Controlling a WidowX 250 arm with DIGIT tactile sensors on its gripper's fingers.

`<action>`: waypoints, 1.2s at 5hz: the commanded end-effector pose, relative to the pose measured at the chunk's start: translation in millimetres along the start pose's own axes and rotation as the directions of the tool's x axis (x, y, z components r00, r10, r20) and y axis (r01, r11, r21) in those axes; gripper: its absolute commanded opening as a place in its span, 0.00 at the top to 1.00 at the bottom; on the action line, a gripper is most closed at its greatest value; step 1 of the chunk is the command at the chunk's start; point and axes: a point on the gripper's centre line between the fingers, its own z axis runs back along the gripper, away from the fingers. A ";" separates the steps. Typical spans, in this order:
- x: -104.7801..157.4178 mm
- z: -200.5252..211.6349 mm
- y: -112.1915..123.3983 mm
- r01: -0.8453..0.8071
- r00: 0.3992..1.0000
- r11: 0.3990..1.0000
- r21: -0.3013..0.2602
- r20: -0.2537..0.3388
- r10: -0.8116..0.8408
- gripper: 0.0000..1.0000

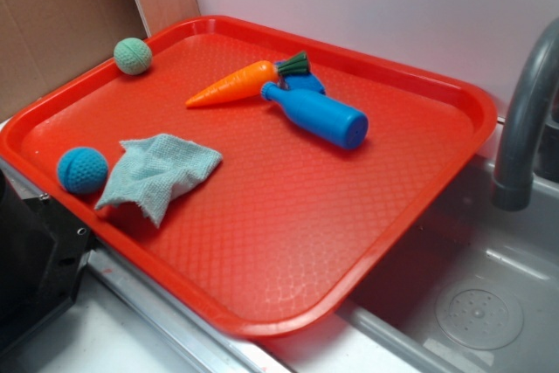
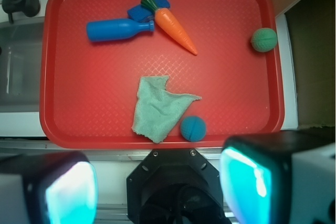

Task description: Grab the blue bottle.

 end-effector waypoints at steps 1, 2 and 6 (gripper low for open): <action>0.0 0.0 0.0 0.000 1.000 1.000 0.000 0.000 0.000 0.00; 41.7 -54.0 -20.4 -0.210 0.978 0.978 0.013 -0.007 0.210 0.00; 65.7 -89.0 -46.1 -0.493 0.869 0.869 -0.045 0.019 0.494 0.00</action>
